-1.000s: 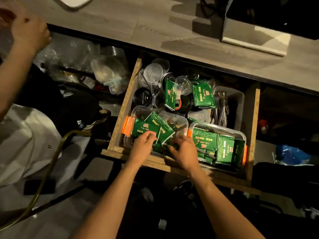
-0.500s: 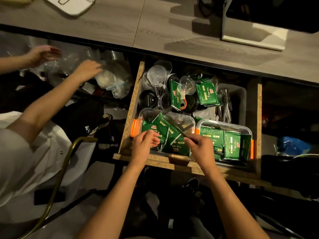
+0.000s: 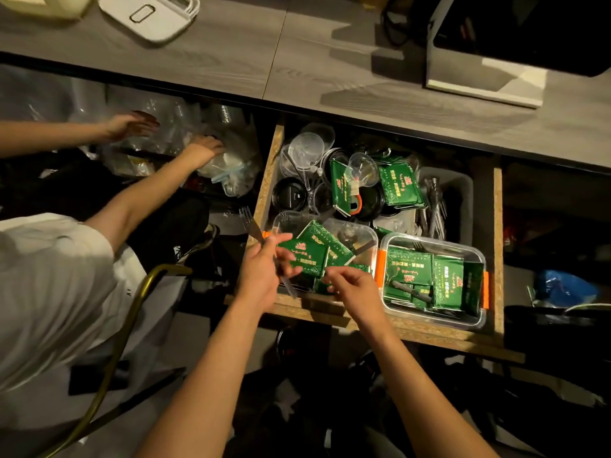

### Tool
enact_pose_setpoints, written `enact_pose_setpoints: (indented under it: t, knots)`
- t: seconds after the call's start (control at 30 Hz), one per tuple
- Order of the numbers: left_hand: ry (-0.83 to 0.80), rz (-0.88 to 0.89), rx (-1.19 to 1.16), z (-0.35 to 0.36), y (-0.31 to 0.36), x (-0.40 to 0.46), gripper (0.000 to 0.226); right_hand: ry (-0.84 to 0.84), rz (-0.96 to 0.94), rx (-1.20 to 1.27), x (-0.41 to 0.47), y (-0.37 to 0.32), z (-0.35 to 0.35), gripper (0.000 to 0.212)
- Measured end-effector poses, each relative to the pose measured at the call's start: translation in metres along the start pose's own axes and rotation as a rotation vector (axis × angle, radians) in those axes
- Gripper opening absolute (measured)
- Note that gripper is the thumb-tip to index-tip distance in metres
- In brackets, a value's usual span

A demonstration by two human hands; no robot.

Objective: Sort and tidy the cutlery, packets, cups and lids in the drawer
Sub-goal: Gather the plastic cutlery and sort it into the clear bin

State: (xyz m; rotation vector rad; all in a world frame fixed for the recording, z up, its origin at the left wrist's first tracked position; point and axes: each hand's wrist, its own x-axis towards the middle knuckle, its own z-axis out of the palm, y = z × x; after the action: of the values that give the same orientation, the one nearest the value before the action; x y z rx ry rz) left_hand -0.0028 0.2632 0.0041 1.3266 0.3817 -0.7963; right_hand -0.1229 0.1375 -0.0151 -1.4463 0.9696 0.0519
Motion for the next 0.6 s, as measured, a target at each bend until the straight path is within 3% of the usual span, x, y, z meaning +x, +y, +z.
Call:
enact_pose_setpoints:
  t: [0.1, 0.27, 0.43, 0.6]
  knots:
    - [-0.001, -0.008, 0.066, -0.022, -0.008, 0.004, 0.028, -0.050, -0.135, -0.353, 0.015, 0.008, 0.013, 0.024]
    - [-0.018, -0.088, 0.072, -0.046, -0.020, 0.008, 0.025, -0.201, -0.222, -0.622, 0.036, 0.012, 0.048, 0.040]
    - [-0.004, -0.086, 0.081, -0.053, -0.025, 0.008, 0.024, -0.279, -0.222, -0.852, 0.057, 0.025, 0.071, 0.032]
    - [-0.016, -0.066, 0.125, -0.048, -0.023, 0.004, 0.027, -0.226, -0.252, -0.832, 0.060, 0.029, 0.061, 0.021]
